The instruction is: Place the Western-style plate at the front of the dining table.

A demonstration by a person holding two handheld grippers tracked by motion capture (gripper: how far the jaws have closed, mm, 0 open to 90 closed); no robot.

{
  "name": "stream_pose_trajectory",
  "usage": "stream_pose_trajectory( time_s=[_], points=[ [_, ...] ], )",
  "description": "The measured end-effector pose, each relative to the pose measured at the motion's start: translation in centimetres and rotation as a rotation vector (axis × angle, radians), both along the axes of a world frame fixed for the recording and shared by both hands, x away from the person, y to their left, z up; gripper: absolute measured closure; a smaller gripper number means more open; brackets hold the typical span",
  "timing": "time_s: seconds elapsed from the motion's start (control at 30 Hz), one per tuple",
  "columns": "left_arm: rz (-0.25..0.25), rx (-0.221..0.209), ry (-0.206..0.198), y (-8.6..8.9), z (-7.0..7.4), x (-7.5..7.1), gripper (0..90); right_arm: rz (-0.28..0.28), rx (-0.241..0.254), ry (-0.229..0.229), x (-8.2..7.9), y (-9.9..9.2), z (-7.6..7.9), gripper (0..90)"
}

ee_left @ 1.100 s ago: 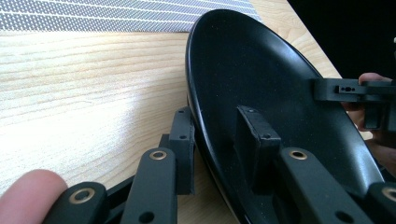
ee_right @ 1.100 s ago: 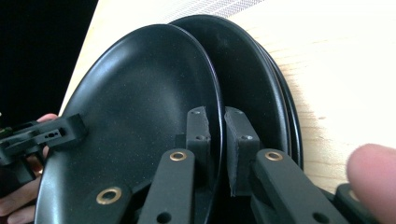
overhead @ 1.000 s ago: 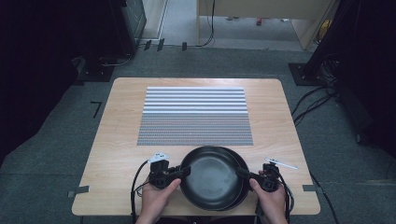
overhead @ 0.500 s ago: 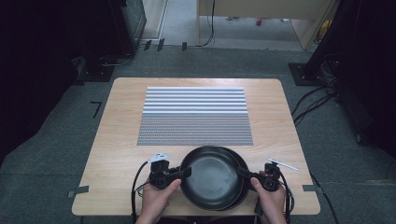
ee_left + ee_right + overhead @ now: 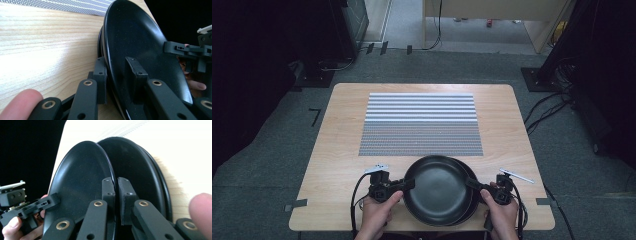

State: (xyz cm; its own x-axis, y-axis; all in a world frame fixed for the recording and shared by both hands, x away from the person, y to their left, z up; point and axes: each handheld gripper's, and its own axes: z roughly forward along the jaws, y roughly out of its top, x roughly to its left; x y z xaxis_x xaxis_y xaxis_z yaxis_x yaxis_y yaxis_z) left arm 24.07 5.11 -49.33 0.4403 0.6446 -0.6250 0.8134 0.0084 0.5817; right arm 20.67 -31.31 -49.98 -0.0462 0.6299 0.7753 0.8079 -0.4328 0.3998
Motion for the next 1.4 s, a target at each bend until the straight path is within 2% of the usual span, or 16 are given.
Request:
stream_pose_trajectory(
  time_s=[0.5,0.87,1.1,1.4],
  points=[
    [0.042,-0.015,-0.032,1.1,2.3,1.1,74.6,0.027,0.016,-0.016,1.6,1.0,1.9,84.9],
    [0.075,-0.030,-0.048,2.1,4.3,3.5,75.6,0.054,0.033,-0.016,4.6,1.8,3.6,84.8],
    [0.104,-0.056,-0.048,2.8,5.3,5.4,76.6,0.072,0.033,-0.025,6.8,2.5,4.9,84.7],
    [0.113,-0.062,-0.045,3.2,6.1,7.6,76.8,0.081,0.030,-0.032,9.1,2.9,6.0,84.6]
  ],
)
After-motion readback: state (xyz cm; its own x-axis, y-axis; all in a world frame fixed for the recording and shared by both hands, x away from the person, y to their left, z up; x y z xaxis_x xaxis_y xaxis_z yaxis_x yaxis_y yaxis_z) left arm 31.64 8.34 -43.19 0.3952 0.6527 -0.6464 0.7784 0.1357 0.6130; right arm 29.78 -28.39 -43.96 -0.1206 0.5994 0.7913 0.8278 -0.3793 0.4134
